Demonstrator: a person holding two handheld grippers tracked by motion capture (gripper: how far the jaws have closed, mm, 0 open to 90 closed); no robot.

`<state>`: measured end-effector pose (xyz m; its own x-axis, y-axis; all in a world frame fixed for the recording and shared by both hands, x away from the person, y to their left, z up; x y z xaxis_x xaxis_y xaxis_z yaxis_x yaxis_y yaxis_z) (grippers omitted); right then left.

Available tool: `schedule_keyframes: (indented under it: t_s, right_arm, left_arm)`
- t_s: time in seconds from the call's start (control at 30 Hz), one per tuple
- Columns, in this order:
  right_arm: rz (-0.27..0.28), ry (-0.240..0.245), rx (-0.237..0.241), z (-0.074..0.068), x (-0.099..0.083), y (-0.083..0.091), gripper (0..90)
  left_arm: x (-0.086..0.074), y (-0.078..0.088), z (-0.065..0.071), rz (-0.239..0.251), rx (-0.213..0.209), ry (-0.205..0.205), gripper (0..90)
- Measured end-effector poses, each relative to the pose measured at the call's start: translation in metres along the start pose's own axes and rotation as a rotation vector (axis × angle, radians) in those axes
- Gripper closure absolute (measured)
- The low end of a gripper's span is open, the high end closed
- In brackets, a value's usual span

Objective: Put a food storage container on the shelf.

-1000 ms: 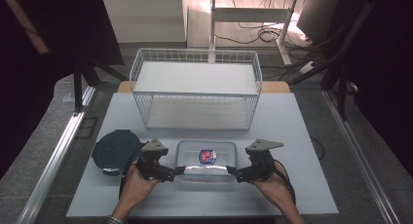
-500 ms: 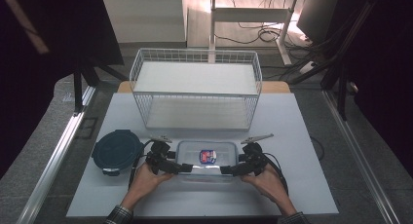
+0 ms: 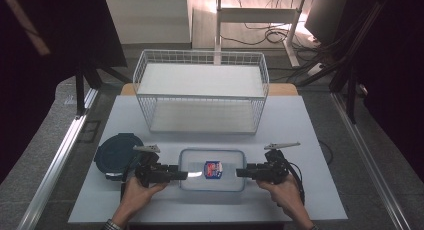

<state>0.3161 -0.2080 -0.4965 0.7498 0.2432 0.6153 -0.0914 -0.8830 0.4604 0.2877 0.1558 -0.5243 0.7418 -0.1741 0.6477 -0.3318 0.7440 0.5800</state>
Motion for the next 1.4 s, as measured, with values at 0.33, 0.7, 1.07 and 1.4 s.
schedule_keyframes:
  t_s: [0.33, 0.7, 1.07, 1.4]
  right_arm:
    - [-0.011, -0.008, 0.002, -0.003, -0.004, 0.0, 46.5]
    - [0.036, 0.069, -0.054, -0.018, 0.0, 0.001, 49.7]
    - [0.091, 0.138, -0.05, -0.032, 0.025, 0.009, 49.7]
    - [0.116, 0.181, -0.05, -0.045, 0.052, 0.015, 49.8]
  left_arm:
    - [-0.004, 0.003, 0.005, 0.017, 0.009, 0.007, 50.8]
    - [0.002, 0.011, 0.01, 0.082, 0.066, -0.002, 53.4]
    - [0.023, 0.029, 0.019, 0.132, 0.096, -0.02, 52.8]
    - [0.048, 0.048, 0.023, 0.179, 0.112, -0.043, 52.8]
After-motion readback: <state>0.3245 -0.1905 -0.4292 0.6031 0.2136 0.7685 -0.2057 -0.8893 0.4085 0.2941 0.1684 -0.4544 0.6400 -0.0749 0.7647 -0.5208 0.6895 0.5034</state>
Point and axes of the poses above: each handheld gripper's, and its own axes: y roughly backward along the jaws, x roughly out of its top, z roughly to its right, the point moved 2 cm from there along -y, roughly forward along the jaws, and after that the axes turned 11 degrees about x, right-handed, at the moved point
